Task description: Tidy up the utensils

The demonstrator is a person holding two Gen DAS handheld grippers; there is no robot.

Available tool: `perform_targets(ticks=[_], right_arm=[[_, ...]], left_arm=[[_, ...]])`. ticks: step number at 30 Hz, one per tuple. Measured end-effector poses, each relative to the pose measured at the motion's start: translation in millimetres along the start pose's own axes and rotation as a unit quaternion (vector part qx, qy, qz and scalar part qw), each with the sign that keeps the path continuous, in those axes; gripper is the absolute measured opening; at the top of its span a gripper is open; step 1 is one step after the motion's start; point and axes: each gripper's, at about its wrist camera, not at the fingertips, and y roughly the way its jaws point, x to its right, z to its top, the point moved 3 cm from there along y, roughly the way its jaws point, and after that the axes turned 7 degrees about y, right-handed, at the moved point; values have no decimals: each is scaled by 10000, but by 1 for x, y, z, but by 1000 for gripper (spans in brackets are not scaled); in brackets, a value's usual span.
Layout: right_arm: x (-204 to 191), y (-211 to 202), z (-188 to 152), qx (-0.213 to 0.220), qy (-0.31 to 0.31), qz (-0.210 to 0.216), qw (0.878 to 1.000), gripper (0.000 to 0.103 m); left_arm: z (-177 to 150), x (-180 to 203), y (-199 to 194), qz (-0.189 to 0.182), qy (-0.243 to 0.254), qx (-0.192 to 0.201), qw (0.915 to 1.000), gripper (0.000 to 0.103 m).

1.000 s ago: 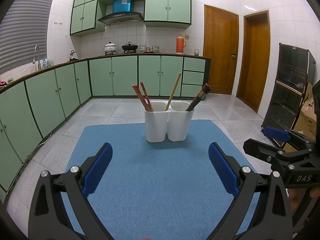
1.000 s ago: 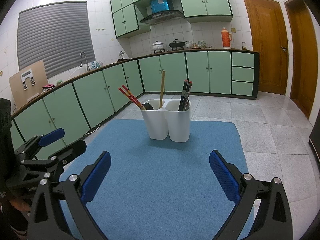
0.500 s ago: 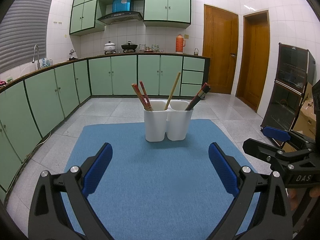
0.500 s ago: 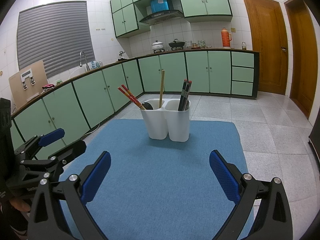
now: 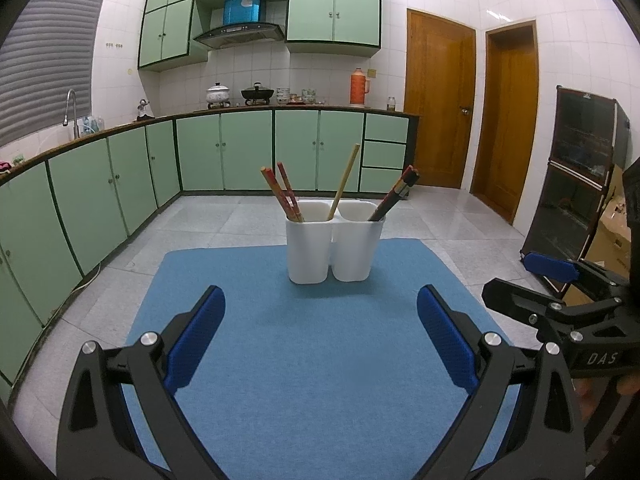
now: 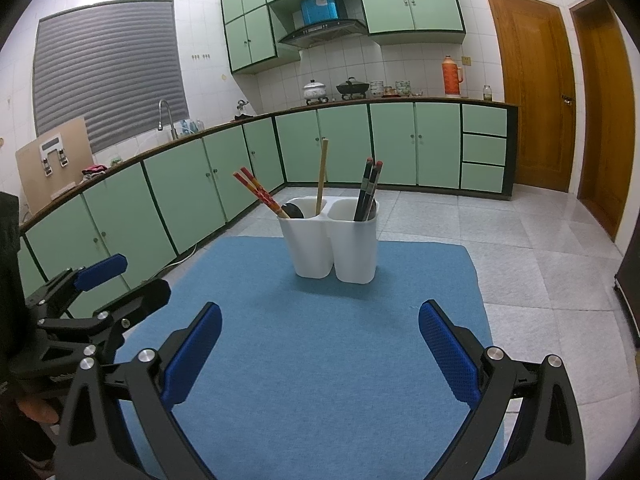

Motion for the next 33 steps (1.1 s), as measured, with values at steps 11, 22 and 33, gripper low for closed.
perform_targets(ticks=[11,22,33], right_arm=[[2,3,-2,-30,-46,-39,10000,97],[2,4,-2,-39,-44,-53,10000,97],[2,3,-2,-38,-50,-52,10000,97]], left_arm=[[2,1,2,-25,-117,-44,9999,93],[3,-1,3,-34,-143,-81,9999,94],[3,-2,2,9,-145,-85,9999,94]])
